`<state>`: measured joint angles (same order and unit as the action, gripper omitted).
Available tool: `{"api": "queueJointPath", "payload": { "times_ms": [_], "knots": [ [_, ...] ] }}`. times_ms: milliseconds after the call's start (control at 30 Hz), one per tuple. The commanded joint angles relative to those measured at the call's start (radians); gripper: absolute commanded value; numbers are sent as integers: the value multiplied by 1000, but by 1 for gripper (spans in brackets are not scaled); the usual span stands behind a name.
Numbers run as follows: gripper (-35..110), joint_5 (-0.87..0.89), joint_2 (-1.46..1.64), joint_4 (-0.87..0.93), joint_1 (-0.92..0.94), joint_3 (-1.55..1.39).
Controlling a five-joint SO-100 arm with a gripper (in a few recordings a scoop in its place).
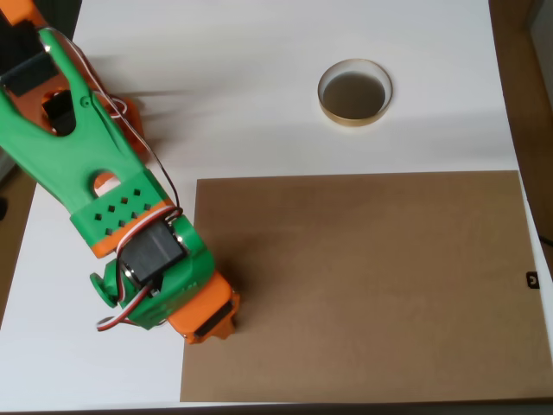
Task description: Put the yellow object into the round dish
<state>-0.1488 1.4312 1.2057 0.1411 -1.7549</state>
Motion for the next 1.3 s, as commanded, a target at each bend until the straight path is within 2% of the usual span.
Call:
{"api": "queueJointPath", "payload": {
  "times_ms": [0, 267, 500, 1267],
  "knots": [
    [0, -12, 181, 15, 2, 5],
    [0, -57, 494, 32, -83, -129],
    [0, -100, 652, 77, -235, -199],
    [0, -107, 726, 187, -831, -229]
  ]
}}
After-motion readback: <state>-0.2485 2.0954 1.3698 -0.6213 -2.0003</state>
